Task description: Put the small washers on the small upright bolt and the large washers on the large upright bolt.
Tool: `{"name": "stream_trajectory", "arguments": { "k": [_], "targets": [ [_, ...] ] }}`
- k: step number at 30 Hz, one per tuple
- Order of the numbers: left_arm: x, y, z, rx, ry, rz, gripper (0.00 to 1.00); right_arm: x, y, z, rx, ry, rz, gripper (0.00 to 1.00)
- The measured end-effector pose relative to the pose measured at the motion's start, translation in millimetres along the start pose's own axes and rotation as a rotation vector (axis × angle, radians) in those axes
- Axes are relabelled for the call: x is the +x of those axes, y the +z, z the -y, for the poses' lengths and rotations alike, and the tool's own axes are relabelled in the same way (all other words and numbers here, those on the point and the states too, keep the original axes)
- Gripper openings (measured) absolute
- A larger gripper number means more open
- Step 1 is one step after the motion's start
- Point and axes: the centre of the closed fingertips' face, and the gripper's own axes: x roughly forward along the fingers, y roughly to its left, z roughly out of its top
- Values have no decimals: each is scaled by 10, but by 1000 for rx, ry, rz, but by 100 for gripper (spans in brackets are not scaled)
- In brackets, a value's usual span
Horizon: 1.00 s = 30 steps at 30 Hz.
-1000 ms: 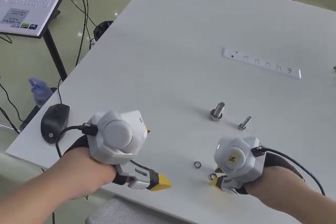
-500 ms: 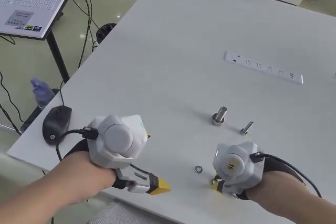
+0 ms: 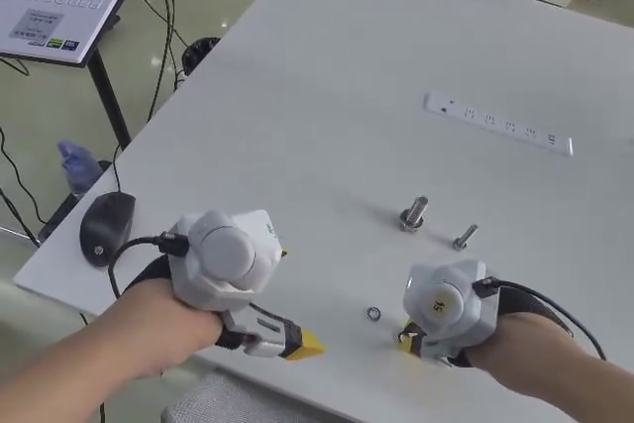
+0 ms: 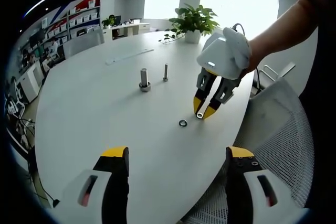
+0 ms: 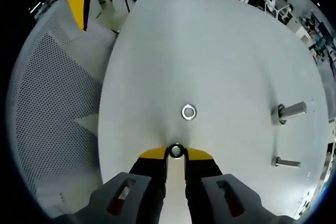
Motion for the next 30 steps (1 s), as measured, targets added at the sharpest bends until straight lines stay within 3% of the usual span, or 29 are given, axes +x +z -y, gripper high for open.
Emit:
{"name": "stream_trajectory", "arguments": {
  "k": [13, 23, 30],
  "targets": [
    [-3, -3, 0, 3, -3, -4, 74, -66, -69, 90, 100, 3, 8, 12],
    [15, 10, -6, 13, -8, -12, 74, -258, -258, 334, 176, -31, 5, 12],
    [22, 20, 12, 17, -12, -14, 73, -435, -418, 597, 217, -59, -8, 12]
  ]
}}
